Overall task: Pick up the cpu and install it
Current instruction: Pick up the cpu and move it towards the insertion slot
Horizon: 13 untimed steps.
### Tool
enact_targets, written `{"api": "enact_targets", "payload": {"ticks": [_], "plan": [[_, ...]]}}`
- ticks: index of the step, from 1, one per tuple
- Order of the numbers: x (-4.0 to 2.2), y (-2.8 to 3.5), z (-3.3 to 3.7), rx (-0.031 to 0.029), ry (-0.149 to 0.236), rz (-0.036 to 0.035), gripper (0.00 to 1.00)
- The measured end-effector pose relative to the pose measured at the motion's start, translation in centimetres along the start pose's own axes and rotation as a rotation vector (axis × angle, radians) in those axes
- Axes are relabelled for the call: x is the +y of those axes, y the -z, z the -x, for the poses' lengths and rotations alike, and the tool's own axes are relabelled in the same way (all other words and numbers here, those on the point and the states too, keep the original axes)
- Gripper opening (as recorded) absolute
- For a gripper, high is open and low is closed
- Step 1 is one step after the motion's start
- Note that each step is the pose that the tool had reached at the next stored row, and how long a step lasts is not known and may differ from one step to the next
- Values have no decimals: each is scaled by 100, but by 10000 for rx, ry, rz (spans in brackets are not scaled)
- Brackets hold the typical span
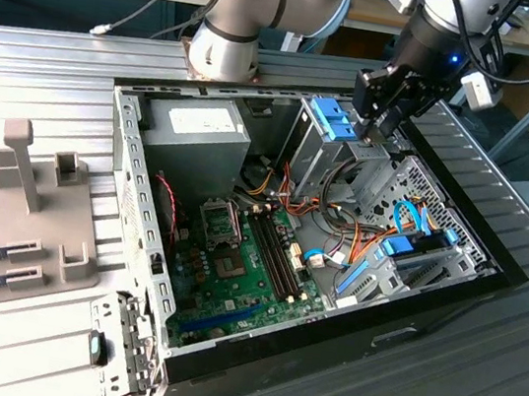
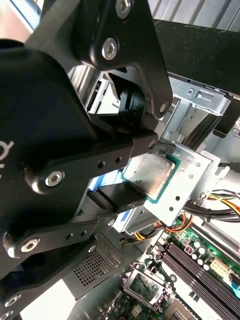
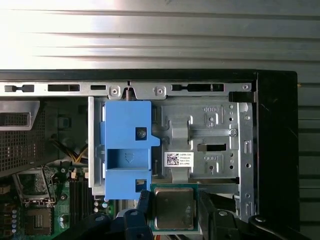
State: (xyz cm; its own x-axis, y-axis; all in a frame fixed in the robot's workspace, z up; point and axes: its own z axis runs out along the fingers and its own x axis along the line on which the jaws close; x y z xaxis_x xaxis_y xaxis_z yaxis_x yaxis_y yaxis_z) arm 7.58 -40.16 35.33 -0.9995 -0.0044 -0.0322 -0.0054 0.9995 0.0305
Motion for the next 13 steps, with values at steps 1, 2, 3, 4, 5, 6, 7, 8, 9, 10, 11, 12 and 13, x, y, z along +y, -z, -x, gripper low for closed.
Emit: {"api": "enact_targets", "payload": {"ticks": [1,2,3,4,5,6,7,8,9,10,11,12,13], "plan": [[0,0,-2,0,1,1,47],[-1,0,-5,0,0,0,47],[-1,-1,-9,0,0,1,47],[-2,-1,-11,0,1,1,47],[-2,-1,-14,0,0,1,47],[-2,-2,-16,0,0,1,47],[-2,-2,-19,0,0,1,47],[-3,-2,-21,0,0,2,47],[-3,-2,-24,0,0,0,47],[-3,-2,-26,0,0,1,47],[-3,-2,-28,0,0,1,47],[-3,-3,-32,0,-1,1,47],[-3,-3,-35,0,-1,1,47]]}}
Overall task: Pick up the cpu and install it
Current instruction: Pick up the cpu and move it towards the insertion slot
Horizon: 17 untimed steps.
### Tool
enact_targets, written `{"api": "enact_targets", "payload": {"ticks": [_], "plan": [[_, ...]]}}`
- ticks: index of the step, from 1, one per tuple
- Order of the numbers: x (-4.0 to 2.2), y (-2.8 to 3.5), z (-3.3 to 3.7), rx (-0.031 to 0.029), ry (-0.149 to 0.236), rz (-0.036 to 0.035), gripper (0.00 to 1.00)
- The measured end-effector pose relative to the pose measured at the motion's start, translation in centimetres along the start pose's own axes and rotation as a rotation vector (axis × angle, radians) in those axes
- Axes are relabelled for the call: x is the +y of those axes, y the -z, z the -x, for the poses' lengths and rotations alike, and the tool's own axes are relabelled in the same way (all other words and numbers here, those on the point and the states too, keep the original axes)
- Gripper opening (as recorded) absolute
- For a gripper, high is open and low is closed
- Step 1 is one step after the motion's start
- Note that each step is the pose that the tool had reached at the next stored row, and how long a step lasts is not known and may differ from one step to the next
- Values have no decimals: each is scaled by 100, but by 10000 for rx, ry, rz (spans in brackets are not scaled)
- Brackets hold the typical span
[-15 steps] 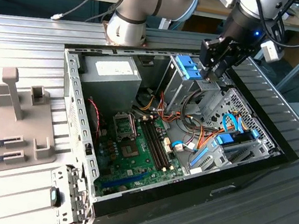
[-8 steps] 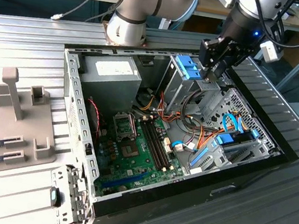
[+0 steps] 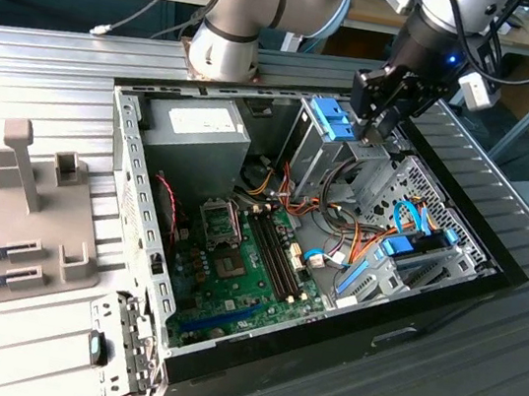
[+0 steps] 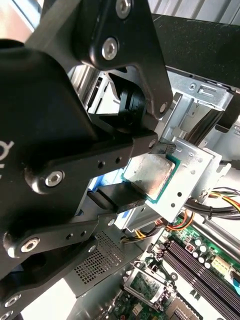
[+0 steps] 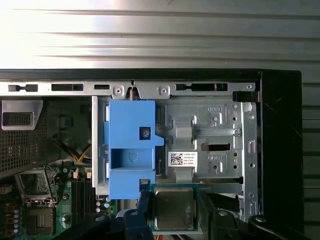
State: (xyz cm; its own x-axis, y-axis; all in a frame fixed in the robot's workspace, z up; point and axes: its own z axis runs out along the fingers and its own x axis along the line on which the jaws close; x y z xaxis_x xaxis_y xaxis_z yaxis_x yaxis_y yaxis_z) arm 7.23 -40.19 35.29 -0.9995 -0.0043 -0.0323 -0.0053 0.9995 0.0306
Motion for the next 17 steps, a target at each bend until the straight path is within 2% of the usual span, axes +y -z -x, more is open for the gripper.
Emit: {"api": "enact_targets", "payload": {"ticks": [10,17], "plan": [[-13,-3,-59,0,1,1,47],[-36,0,-163,0,0,0,47]]}}
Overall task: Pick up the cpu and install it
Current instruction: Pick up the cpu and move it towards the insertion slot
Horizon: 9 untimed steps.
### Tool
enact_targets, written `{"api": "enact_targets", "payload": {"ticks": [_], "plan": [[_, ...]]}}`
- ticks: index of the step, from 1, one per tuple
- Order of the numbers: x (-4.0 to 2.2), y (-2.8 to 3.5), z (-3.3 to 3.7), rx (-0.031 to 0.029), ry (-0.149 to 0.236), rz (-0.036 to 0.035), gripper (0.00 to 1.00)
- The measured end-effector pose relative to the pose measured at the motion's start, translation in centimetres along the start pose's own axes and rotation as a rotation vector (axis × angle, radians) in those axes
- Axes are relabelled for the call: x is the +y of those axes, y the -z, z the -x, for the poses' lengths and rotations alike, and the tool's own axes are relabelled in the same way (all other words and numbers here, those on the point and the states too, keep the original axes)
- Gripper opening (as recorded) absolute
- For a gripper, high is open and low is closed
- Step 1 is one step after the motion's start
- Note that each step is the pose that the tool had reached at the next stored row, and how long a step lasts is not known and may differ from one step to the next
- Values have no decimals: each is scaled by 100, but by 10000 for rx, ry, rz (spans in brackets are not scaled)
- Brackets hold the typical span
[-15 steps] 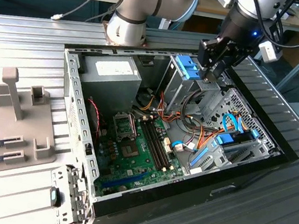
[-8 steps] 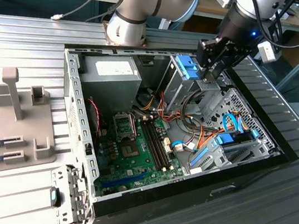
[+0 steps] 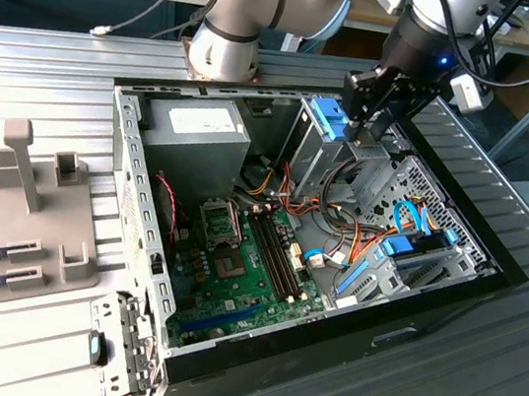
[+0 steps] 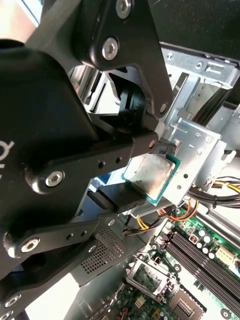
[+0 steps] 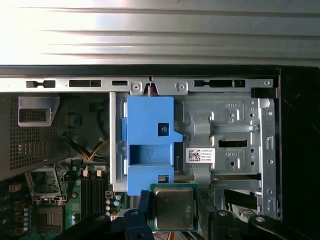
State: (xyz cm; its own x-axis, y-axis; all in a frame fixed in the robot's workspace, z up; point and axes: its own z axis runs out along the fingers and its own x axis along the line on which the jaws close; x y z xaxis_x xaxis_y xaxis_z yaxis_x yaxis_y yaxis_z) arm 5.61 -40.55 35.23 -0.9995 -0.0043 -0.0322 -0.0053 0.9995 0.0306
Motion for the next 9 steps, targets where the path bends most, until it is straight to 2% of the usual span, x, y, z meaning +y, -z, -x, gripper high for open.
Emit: {"api": "enact_targets", "payload": {"ticks": [9], "plan": [[-5,2,-69,0,1,0,47]]}}
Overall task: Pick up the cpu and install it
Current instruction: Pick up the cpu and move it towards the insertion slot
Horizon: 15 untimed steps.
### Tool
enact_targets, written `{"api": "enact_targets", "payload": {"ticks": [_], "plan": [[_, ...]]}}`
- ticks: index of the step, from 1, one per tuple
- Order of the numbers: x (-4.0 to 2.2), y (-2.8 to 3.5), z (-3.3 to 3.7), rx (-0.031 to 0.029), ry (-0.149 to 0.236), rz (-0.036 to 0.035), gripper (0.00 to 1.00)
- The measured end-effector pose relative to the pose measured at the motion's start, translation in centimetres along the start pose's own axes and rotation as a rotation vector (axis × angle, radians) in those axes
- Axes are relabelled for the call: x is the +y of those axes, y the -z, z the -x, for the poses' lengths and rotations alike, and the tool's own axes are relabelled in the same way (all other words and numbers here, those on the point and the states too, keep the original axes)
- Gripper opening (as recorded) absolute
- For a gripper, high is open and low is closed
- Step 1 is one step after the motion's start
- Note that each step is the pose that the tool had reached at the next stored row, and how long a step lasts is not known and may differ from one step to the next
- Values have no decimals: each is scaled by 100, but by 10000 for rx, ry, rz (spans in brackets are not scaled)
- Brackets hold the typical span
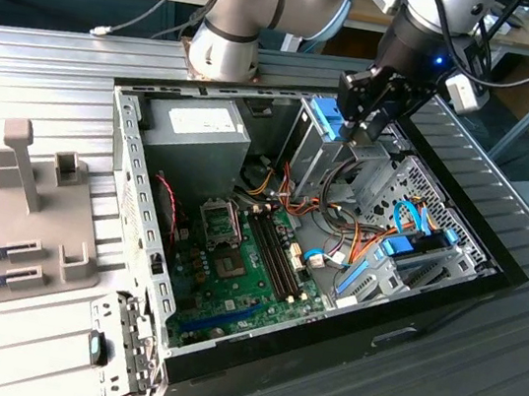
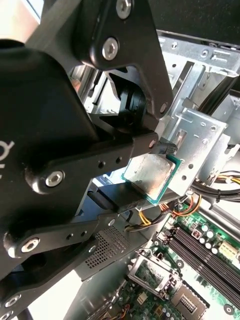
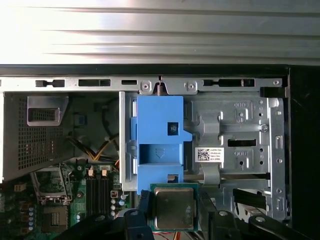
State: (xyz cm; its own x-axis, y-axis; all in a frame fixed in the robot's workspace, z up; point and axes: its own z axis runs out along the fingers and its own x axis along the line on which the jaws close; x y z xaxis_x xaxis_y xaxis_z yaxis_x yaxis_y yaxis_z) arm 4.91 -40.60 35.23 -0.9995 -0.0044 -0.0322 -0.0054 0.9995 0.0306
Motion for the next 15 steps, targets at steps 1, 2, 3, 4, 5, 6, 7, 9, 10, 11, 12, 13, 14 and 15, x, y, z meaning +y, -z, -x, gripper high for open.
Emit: {"api": "enact_targets", "payload": {"ticks": [1,2,3,4,5,6,7,9,10,11,12,13,14,15], "plan": [[-1,0,-10,0,0,0,47],[-1,0,-15,0,0,0,47],[-1,0,-21,0,0,0,47],[-2,0,-27,0,0,0,47],[-2,0,-33,0,0,0,47],[-2,0,-38,0,-1,0,47],[-2,0,-44,0,0,0,47],[-3,0,-57,0,0,0,47],[-3,0,-66,0,0,0,47],[-4,0,-72,0,-1,0,47],[-4,0,-79,0,-1,0,47],[-4,0,-86,0,0,0,47],[-5,0,-96,0,0,0,47],[-5,0,-102,0,0,0,47]]}}
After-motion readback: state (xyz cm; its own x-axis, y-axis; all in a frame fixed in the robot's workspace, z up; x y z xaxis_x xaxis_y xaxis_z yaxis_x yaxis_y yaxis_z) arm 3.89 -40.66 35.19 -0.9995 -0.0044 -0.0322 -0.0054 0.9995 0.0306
